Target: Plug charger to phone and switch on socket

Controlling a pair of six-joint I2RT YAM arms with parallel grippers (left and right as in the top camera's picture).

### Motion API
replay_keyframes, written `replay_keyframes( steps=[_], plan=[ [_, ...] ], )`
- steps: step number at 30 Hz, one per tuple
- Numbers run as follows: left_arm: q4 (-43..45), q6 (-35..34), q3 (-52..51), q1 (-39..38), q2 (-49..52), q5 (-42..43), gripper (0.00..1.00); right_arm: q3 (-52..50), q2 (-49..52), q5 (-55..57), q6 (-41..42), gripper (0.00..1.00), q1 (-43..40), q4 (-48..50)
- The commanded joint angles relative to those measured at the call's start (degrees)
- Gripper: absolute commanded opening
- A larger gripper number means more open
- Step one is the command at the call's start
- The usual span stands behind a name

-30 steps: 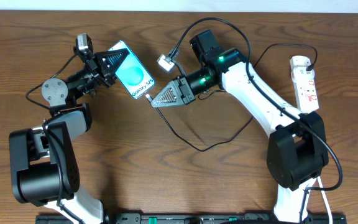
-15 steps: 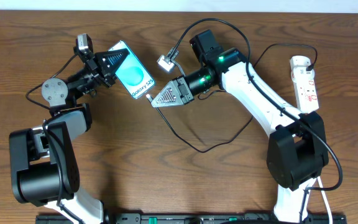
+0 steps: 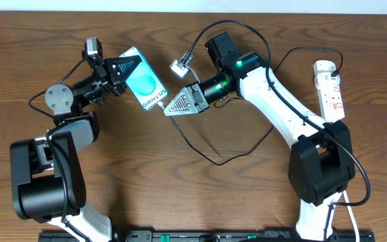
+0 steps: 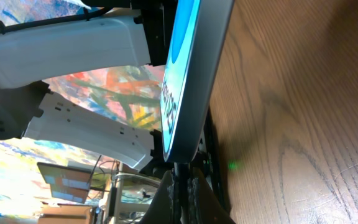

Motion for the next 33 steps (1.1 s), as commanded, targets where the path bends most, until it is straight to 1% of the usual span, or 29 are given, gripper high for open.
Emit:
replay_keyframes(
  steps=[1,5,14,27,30,33],
  plan=[
    [0.61,0.57,0.68,0.04,-0.37,0.61,0.08,0.13,0.28,-0.81,0.52,0.01,0.66,0.00],
    [0.26,0.98,0.68,0.02,-0.37,0.20,0.08,0.13,0.28,-0.81,0.52,0.01,1.27,0.00],
    [-6.23,4.66,0.68,0.04,-0.37,-0.46,0.08,0.13,0.28,0.22,0.59,0.01,2.16,0.02],
    [-6.38,5.51,0.68,0.09,-0.37,-0.22,0.07,0.13,0.28,0.28,0.98,0.01,1.88,0.00],
    [-6.29,5.51,0.68,0.09,-0.37,-0.20,0.07,0.13,0.28,2.58,2.99,0.01,1.88,-0.02],
    [-6.27,5.53,0.68,0.09,-0.37,-0.20,0.07,0.13,0.28,2.97,3.30,0.01,1.88,0.00]
  ],
)
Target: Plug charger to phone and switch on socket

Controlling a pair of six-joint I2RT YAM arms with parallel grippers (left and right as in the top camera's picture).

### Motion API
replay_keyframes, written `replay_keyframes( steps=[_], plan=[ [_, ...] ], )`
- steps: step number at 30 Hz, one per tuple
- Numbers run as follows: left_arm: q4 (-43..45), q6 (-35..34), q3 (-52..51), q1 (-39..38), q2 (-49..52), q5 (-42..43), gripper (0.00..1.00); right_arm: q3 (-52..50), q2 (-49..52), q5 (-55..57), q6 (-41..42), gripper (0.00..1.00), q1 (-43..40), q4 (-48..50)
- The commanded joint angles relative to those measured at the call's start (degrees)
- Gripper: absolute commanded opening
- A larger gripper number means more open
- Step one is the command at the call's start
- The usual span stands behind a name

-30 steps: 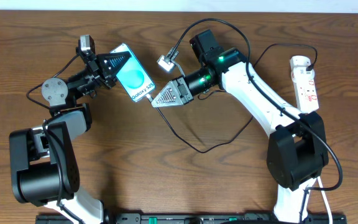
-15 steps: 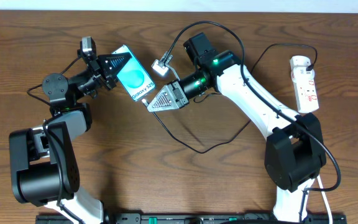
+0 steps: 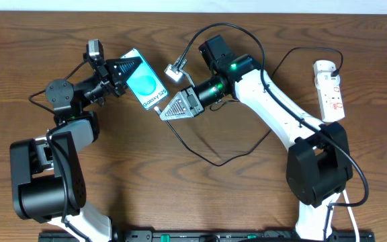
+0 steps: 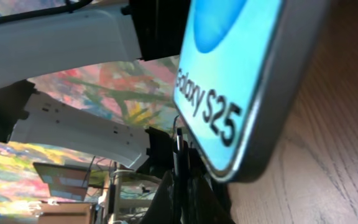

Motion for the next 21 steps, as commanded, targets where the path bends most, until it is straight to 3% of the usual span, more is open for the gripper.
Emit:
replay_keyframes(
  steps=[1,21],
  plan=[
    [0.68,0.87,0.68,0.09,-0.37,-0.09,0.07,0.11,0.28,0.35,1.31,0.01,0.00,0.00],
    [0.66,1.81,0.68,1.64,-0.37,1.64,0.07,0.11,0.28,0.15,1.29,0.01,-0.76,0.46]
  ],
)
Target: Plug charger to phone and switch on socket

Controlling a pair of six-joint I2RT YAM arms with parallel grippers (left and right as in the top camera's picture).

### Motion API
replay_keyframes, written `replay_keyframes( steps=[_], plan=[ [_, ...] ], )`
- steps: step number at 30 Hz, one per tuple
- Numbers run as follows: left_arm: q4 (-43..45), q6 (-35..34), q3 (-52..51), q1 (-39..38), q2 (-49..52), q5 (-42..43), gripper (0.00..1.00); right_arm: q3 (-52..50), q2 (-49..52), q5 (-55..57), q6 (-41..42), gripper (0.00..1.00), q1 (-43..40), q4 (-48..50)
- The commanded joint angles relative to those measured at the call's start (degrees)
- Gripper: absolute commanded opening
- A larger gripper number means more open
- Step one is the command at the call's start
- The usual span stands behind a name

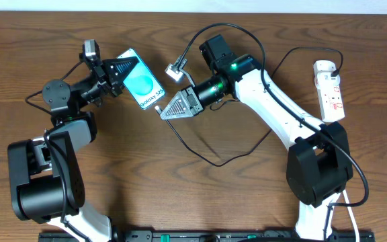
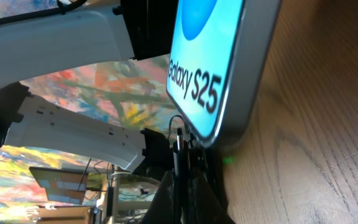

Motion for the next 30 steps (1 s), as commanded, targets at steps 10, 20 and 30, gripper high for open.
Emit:
replay_keyframes(
  steps=[10,20,30],
  plan=[
    [0.68,0.85,0.68,0.39,-0.37,2.01,0.07,0.13,0.28,-1.05,0.83,0.01,-0.57,1.40],
    [0.72,0.44,0.68,0.39,-0.37,2.01,0.07,0.13,0.28,-1.03,0.81,0.01,-0.57,1.42],
    [0.72,0.39,0.68,0.39,-0.37,1.97,0.08,0.13,0.28,-1.05,0.81,0.01,-0.57,1.44]
  ],
)
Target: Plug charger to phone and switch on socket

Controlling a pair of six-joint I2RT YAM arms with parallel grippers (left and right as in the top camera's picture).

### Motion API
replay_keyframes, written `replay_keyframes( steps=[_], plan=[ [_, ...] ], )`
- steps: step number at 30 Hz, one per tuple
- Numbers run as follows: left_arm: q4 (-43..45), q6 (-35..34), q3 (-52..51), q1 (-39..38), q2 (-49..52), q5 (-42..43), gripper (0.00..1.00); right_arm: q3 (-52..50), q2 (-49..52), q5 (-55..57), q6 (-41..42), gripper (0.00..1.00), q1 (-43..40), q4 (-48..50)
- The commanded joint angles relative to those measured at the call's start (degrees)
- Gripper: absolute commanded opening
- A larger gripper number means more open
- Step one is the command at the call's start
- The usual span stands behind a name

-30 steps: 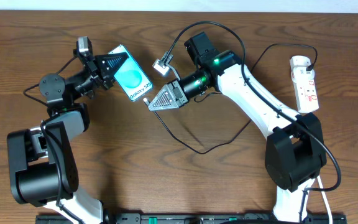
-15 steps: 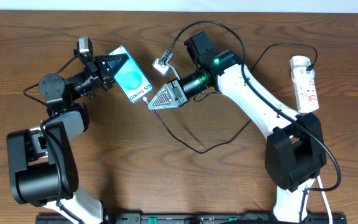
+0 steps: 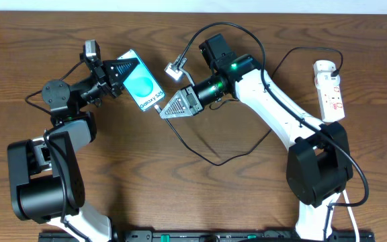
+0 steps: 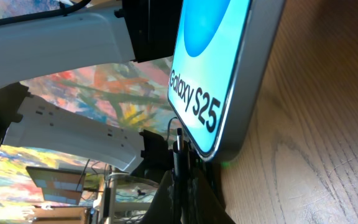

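Observation:
A phone with a lit blue "Galaxy S25" screen is held tilted off the table, my left gripper shut on its upper end. My right gripper is shut on the black charger plug, whose tip stands right at the phone's bottom edge, just left of its corner. Whether the tip is inside the port cannot be told. The black cable loops over the table. The white socket strip lies at the far right.
A small silver connector on a cable hangs beside the right arm's wrist. Both arm bases stand near the front edge. The cable loop covers the table's middle.
Almost nothing has changed. In the right wrist view the phone's bottom edge sits slightly further right over the plug tip. Both grippers keep their holds.
At first the phone was seen edge-on, the plug under its bottom edge. Then the phone faced the wrist camera, with the plug tip left of its bottom corner. After that the tip stood at the bottom edge, where it stays now.

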Motion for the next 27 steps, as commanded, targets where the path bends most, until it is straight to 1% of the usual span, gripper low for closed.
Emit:
replay_keyframes(
  steps=[1,8,19,27],
  plan=[
    [0.79,0.00,0.68,0.24,-0.37,0.68,0.07,0.13,0.28,-1.03,0.61,0.01,-0.57,0.17],
    [4.52,-2.29,0.68,0.24,-0.37,0.07,0.07,0.13,0.28,-1.03,0.61,0.01,-0.57,0.63],
    [4.61,-2.78,0.68,0.24,-0.37,0.07,0.07,0.13,0.28,-1.05,0.79,0.01,-0.57,1.03],
    [4.61,-2.75,0.68,0.24,-0.37,-0.35,0.07,0.13,0.28,-1.05,3.61,0.01,-0.55,2.91]
  ],
)
